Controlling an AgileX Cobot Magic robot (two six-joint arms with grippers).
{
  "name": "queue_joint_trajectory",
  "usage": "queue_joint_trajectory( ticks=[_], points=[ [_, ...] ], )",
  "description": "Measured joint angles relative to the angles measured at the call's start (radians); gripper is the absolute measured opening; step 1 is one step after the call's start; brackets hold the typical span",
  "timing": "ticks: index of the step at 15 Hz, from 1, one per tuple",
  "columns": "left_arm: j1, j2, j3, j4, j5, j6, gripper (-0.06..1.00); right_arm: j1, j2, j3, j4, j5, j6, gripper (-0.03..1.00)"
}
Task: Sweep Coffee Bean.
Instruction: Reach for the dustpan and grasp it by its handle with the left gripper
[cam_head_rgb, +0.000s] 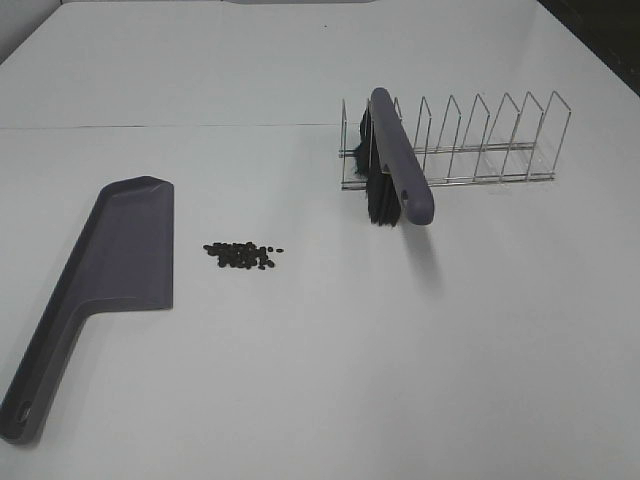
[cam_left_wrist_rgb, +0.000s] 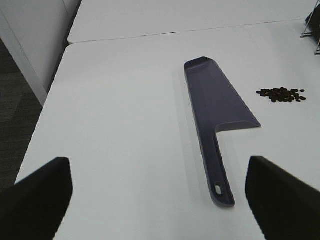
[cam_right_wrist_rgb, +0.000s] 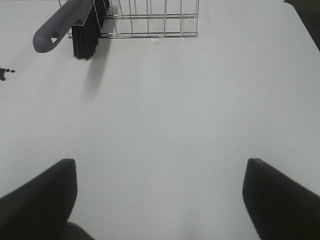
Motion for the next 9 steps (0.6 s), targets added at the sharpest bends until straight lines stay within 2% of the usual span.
queue_joint_trajectory(
  ticks=[9],
  points=[
    [0.0, 0.0, 0.0, 0.0, 0.0, 0.0, 0.86, 0.0, 0.0, 0.0, 0.0, 0.0, 0.0, 0.77]
  ],
)
